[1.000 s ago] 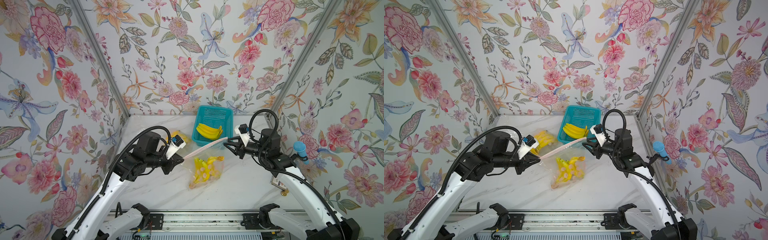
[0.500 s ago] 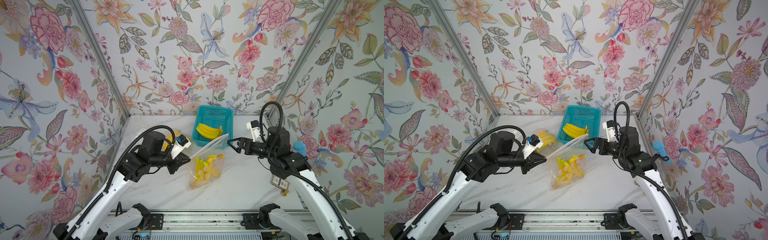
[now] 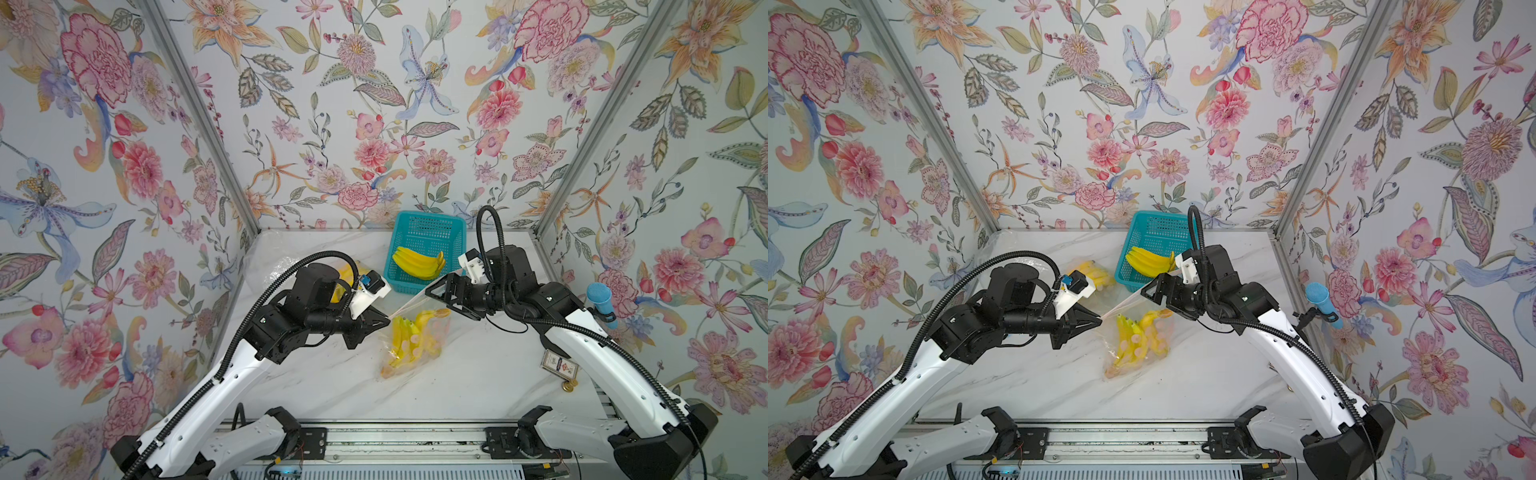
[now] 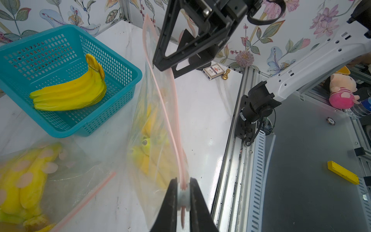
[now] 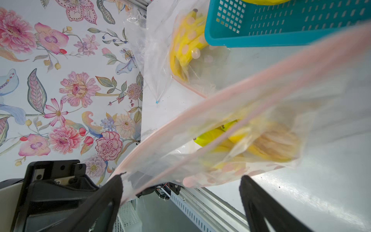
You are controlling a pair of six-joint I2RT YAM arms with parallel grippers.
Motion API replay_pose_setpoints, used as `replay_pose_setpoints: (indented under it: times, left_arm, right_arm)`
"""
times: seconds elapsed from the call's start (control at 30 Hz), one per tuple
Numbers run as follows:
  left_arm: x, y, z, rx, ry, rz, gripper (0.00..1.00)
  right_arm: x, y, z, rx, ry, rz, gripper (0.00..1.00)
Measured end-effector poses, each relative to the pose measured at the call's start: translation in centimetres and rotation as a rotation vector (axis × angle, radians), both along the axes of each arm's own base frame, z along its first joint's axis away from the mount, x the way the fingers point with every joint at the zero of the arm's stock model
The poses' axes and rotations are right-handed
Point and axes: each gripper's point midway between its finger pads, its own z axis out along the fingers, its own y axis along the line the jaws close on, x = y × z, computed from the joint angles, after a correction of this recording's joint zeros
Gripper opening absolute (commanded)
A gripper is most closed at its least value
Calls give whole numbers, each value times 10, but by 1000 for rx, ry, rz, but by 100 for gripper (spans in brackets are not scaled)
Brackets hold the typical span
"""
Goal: Open the zip-top bag and take out the banana
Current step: Unzip the zipper on the zipper food storage bag, then open the zipper of the food storage bag at the center of the board.
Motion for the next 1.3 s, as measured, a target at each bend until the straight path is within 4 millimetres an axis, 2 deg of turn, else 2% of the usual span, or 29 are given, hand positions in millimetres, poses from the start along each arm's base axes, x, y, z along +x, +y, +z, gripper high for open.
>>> replay_pose_setpoints:
  times: [0.2, 0.27, 0.37, 0.4, 0.43, 0.47, 0.5, 0.53, 0.57, 0.6, 0.77, 0.83, 0.93, 1.1, 1.23, 1.3]
  left_arm:
    - [-1, 1, 0, -3, 0, 2, 11]
    - [-2, 1, 0, -4, -1, 1, 12]
    - [-3, 0, 0, -5, 3, -3, 15]
    - [-4, -1, 0, -6, 4, -4, 22]
    - [-4, -1, 0, -9, 4, -4, 35]
    - [-4, -2, 1, -11, 6, -1, 54]
    - [-4, -2, 1, -12, 7, 0, 68]
    - [-3, -2, 2, -15, 10, 5, 77]
    - [-2, -2, 2, -14, 8, 13, 95]
    - [-1, -1, 4, -15, 4, 21, 99]
    - [14, -8, 28, -37, -30, 53, 99]
    - [24, -16, 41, -49, -43, 58, 99]
    - [37, -32, 47, -40, -50, 55, 99]
    - [42, -59, 29, 34, -33, 18, 99]
    - [44, -61, 5, 123, -12, 28, 99]
    - [46, -57, -2, 155, -12, 42, 90]
  right_arm:
    - [2, 5, -6, 3, 36, -13, 63]
    - [1, 7, -5, 10, 42, -12, 50]
    - [-1, 9, -6, 22, 55, -11, 24]
    - [-1, 10, -7, 25, 57, -8, 19]
    - [-2, 11, -9, 28, 65, -10, 12]
    - [-2, 11, -9, 28, 68, -9, 5]
    - [-3, 12, -10, 28, 69, -7, 1]
    - [-3, 13, -9, 31, 74, -11, 0]
    - [-4, 14, -9, 30, 70, -5, 0]
    - [-5, 14, -9, 30, 69, -2, 0]
    - [-11, 20, -9, 27, 64, 26, 0]
    - [-14, 25, -8, 29, 56, 42, 0]
    - [-19, 34, -4, 35, 33, 67, 0]
    - [-20, 44, 4, 60, -7, 88, 0]
    - [-18, 49, 10, 80, -31, 89, 0]
    - [-18, 51, 11, 83, -36, 94, 0]
